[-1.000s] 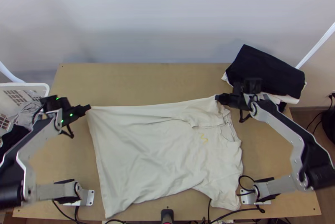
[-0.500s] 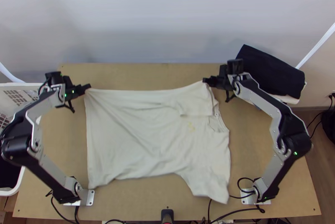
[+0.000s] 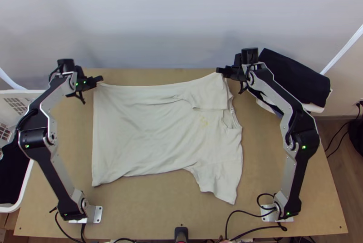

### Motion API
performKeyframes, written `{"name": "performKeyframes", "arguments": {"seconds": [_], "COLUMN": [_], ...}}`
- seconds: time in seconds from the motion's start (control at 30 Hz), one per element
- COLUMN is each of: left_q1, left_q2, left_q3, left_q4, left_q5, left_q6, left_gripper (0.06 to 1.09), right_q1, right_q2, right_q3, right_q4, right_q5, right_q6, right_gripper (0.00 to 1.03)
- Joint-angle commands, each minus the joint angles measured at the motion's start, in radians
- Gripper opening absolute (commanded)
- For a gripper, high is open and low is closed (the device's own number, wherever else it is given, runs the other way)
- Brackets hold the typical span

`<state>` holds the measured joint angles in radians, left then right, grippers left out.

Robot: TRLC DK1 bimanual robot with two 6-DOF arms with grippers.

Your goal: Fold the t-shirt

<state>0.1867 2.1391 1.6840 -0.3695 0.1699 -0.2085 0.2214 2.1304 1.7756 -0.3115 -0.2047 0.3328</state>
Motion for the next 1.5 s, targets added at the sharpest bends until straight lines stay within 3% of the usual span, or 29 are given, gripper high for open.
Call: {"name": "performKeyframes", "arguments": {"seconds": [0.0,0.37,0.8,1.07,1.47], "left_q1": [-0.013,-0.015,0.040,0.046,0.077], "left_q2": [0.054,0.004,-0.033,-0.116,-0.249], "left_q3": [0.125,0.158,0.120,0.077,-0.116], "left_q4": [-0.109,-0.229,-0.264,-0.289,-0.249], "left_q5": [-0.010,0.010,0.016,0.066,0.097], "left_q6": [-0.026,-0.072,-0.074,-0.085,-0.066], "left_gripper": [0.09,0.09,0.09,0.09,0.09], "right_q1": [-0.017,-0.033,-0.045,-0.047,-0.067], "right_q2": [0.034,0.123,0.149,0.183,0.169], "right_q3": [0.064,0.219,0.240,0.397,0.403], "right_q4": [-0.008,-0.172,-0.202,-0.422,-0.549], "right_q5": [0.014,0.014,0.033,0.030,0.031], "right_q6": [0.015,0.061,0.060,0.071,0.054], "right_gripper": [0.03,0.03,0.03,0.03,0.03]}}
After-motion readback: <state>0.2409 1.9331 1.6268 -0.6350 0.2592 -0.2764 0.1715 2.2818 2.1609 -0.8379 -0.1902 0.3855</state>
